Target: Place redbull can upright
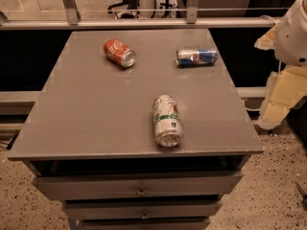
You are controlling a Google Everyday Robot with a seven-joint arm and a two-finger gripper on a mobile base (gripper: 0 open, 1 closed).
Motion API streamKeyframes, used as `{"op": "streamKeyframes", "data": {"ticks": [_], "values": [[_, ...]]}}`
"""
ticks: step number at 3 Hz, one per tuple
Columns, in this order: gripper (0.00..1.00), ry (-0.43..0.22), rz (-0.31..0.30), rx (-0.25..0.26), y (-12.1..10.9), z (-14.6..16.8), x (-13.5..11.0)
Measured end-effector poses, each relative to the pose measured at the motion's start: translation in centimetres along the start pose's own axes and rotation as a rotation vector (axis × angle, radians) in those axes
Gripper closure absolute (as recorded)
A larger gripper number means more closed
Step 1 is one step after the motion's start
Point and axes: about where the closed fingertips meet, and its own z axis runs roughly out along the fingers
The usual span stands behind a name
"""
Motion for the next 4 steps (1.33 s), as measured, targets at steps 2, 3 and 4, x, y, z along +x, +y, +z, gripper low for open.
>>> {"op": "streamKeyframes", "data": {"ticks": [2,3,4], "values": [[0.0,-0.035,-0.01,0.051,-1.7,0.6,-1.0],[0.0,-0.092,0.0,0.102,-5.8,3.2,-2.7],[0.0,-0.15,0.012,0.156,-12.2,6.9,-5.2]]}}
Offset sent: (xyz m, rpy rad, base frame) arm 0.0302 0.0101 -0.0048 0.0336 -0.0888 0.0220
